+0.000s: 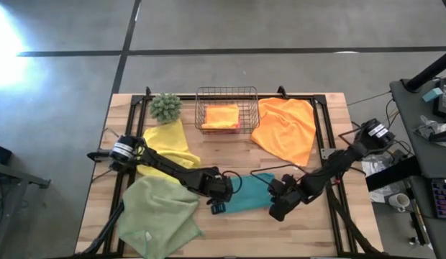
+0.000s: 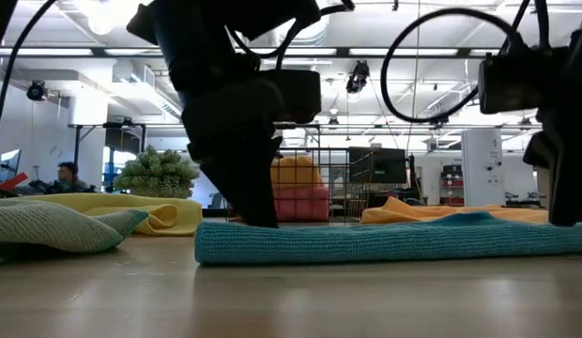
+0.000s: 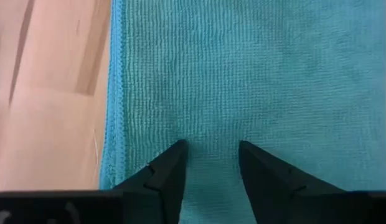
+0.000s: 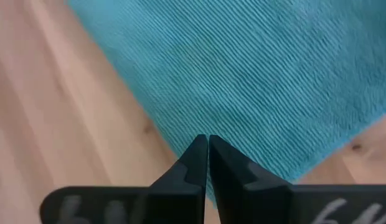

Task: Fold microfiber towels
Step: Fold the blue microfiber towel

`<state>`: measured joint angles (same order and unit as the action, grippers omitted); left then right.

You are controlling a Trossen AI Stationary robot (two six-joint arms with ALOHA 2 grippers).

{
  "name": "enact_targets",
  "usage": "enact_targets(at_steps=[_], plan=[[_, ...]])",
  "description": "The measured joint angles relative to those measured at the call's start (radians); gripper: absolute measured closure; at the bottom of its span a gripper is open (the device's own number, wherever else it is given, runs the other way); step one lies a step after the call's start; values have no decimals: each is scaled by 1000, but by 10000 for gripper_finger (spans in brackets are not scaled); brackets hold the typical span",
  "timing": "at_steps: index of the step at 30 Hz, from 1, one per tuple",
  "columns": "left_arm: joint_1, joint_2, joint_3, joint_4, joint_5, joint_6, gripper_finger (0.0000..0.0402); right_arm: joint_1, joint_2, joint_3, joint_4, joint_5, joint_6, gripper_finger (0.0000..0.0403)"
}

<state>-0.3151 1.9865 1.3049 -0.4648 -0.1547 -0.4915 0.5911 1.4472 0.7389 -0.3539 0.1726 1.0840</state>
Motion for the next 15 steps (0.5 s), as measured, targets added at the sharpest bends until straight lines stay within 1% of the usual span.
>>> enact_targets(at_steps=[3,7,11,15], plan=[[1,-2,-7,3,15,0,292,-4,23,-1,-11,0,17,394],[-2,-2,-8,24,35,-12,318,-38,48,0,-15,1,14,394],[-9,-1,-8,48,83,-80,336,-81,49,2,-53,1,-49,394],[-22,1,-19,95,117,-138,349,-132,38,1,-94,-7,-168,394]])
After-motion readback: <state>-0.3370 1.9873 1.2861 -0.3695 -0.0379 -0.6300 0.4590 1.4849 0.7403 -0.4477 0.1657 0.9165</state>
